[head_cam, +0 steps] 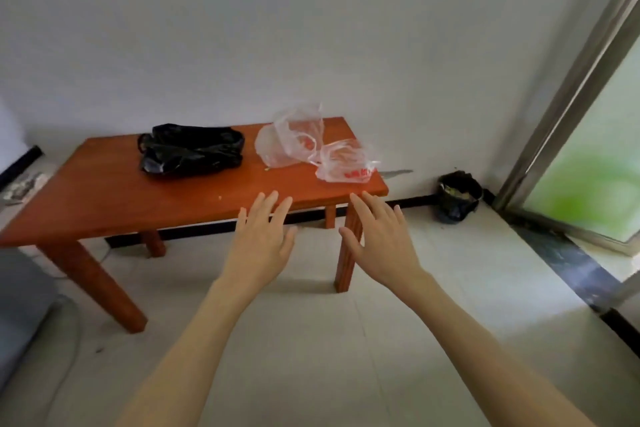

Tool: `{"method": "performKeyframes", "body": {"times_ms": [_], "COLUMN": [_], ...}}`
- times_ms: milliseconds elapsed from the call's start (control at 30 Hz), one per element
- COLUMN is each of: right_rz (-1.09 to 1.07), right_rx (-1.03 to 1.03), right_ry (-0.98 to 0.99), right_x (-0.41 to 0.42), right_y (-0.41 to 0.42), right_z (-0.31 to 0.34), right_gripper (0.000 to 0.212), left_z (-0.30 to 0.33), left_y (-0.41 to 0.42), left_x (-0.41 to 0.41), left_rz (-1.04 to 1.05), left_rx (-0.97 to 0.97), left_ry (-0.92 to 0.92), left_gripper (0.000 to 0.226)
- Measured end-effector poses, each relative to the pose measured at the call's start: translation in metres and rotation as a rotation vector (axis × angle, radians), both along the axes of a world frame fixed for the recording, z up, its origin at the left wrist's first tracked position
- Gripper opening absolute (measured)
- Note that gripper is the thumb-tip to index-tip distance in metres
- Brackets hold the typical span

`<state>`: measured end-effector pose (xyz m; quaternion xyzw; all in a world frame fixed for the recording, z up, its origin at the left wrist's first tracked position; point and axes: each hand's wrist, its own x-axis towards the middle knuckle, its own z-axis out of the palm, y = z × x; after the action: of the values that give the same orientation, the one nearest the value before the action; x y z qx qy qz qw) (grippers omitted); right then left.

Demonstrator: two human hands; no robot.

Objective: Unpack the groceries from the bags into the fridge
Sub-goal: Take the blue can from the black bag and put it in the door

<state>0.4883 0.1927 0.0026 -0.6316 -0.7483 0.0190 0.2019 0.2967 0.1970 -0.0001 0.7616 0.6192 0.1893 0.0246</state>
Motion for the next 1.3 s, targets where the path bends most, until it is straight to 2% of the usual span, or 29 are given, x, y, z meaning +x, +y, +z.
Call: {"method": "performKeyframes", "body": {"times_ms": [233,533,733,1100,1300], "right_rz": [0.129,0.241,0.32,0.316,0.273], "right_rx": [-0.128,-0.149,-0.233,-0.31,-0.362], "right_ry": [0.012,0.036,0.035,0.004,0.08], "right_x": [-0.061,-0.136,-0.195,-0.346,-0.407], "right_y": [0.096,0.246,0.314,0.45,0.502], "right_z": [-0.042,-0.033,-0.052,-0.086,-0.097], "right_gripper": [0.06,0.058,0.057,0.057,0.057], "left_z": [-0.039,-0.025,-0.061,-0.089,-0.098], "left_y": [0.064,0.197,0.246,0.388,0.46], "left_x": [-0.077,-0.157,-0.217,-0.357,-0.412], "left_rz": [0.133,0.231,0.299,0.238,0.214], "left_rx": [-0.127,-0.075,-0.212,-0.291,-0.298], "left_ry": [0.011,0.006,-0.012,-0.001,-0.008], "left_gripper": [0.053,0.053,0.054,0.052,0.051]}}
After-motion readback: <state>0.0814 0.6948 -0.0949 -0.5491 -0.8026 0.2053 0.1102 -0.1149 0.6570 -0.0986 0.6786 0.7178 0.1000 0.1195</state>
